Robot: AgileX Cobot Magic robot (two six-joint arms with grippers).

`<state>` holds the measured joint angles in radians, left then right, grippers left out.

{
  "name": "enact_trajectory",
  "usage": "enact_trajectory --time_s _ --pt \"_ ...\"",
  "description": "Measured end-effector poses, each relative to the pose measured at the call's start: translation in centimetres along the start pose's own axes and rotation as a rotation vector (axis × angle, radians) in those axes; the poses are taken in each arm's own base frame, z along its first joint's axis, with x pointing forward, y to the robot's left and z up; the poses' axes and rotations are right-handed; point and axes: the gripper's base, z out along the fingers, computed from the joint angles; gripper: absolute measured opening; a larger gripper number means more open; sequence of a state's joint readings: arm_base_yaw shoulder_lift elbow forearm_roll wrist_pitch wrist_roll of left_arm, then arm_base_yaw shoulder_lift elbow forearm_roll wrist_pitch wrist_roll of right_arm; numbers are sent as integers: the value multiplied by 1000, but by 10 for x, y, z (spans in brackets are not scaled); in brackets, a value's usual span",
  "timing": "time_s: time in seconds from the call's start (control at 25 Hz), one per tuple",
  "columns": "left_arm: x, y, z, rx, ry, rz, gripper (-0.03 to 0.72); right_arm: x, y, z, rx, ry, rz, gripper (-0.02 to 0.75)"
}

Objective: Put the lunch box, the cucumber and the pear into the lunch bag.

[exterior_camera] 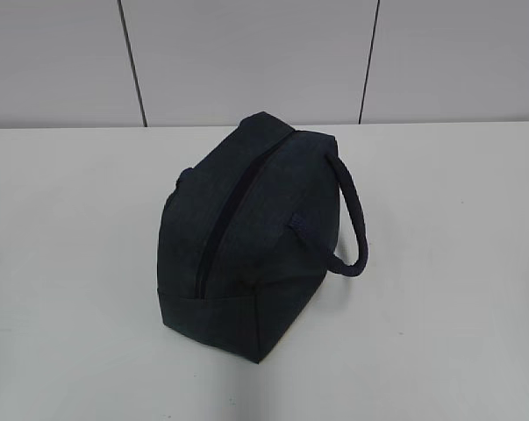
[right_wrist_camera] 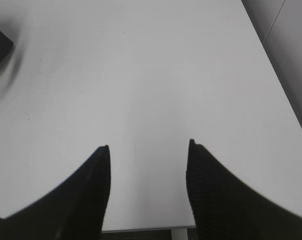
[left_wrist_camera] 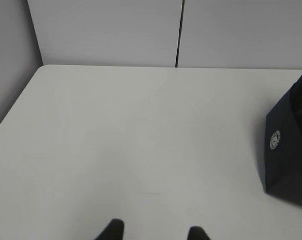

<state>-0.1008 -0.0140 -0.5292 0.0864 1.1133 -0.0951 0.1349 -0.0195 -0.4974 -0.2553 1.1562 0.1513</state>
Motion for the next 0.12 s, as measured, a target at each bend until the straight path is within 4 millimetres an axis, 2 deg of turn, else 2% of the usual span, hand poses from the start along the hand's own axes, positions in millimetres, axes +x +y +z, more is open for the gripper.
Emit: enact_trajectory --time_s 0.12 --pt "0 0 0 0 0 0 242 0 0 0 0 0 0 391"
